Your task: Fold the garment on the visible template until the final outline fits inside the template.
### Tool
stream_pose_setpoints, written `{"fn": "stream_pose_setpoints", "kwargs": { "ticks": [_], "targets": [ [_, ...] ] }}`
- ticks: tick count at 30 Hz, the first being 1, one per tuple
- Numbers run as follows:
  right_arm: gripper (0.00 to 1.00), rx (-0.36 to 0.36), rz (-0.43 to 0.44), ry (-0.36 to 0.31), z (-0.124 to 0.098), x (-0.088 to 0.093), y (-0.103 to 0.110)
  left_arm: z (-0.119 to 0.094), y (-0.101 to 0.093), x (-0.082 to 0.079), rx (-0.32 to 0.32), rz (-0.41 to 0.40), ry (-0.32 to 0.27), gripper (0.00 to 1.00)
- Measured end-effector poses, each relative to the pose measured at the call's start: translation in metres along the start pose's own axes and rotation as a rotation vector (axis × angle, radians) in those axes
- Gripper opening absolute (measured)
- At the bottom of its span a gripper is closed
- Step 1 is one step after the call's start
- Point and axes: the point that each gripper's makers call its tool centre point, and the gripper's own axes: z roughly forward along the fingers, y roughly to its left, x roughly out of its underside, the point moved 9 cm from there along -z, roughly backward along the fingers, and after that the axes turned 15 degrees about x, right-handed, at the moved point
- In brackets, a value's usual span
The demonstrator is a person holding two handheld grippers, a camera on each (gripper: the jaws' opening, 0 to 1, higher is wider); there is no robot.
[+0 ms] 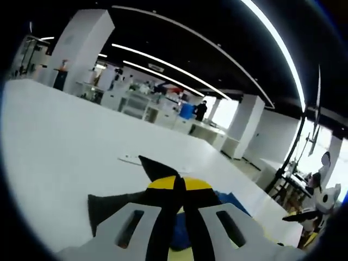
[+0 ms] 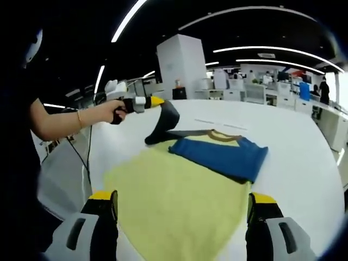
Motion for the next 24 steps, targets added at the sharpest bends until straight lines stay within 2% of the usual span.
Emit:
{"fn": "stream_pose_setpoints", "kwargs": {
  "ticks": [14, 17, 24],
  "targets": [
    [0.98, 0.023, 0.023, 0.009, -0.005, 0.004, -0.008, 0.036, -0.024, 0.006, 0.079, -0.013, 0.005, 0.00],
    [0.98, 0.020, 0.033, 0.004, -0.005, 0.005, -0.008, 0.045, -0.033, 0.008, 0.115, -0.032, -0.016, 0.00],
    [0.99, 0.002, 0.036, -0.003, -0.005, 0.006, -0.008, 0.065, -0.047, 0.016, 0.148, -0.033, -0.003, 0.00]
  ]
}}
